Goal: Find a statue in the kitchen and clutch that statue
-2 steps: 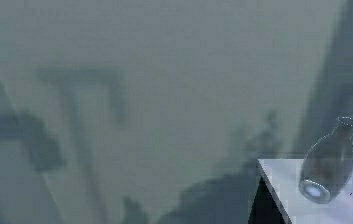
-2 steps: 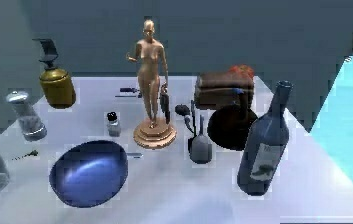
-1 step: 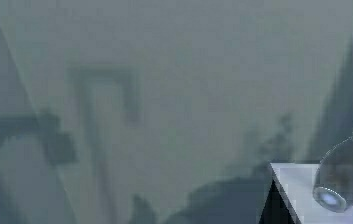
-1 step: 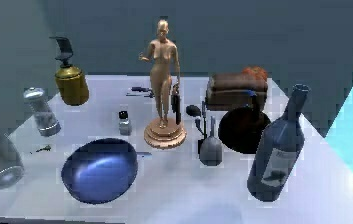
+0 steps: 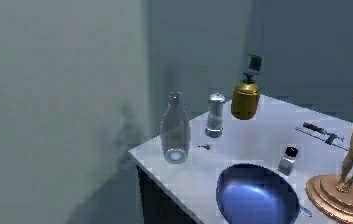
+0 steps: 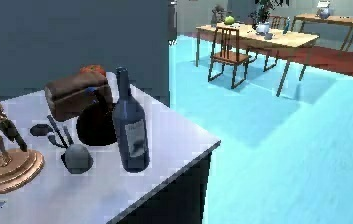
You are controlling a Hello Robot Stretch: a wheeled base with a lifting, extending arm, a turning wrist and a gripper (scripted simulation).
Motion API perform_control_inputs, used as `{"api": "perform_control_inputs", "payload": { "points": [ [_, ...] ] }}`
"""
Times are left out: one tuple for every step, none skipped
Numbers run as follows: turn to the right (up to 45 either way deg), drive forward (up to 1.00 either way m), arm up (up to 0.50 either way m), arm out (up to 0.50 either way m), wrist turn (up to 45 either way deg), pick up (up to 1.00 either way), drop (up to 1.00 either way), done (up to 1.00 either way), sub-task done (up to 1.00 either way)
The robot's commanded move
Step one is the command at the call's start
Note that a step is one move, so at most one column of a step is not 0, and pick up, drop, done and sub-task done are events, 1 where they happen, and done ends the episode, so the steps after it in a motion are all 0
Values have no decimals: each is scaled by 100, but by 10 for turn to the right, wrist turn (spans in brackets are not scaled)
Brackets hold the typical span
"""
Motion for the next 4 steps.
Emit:
{"api": "perform_control_inputs", "payload": {
  "points": [
    [450, 0, 0, 0, 0, 0, 0, 0, 0],
    [0, 5, 0, 0, 0, 0, 0, 0, 0],
    [-450, 0, 0, 0, 0, 0, 0, 0, 0],
    [-360, 0, 0, 0, 0, 0, 0, 0, 0]
  ]
}}
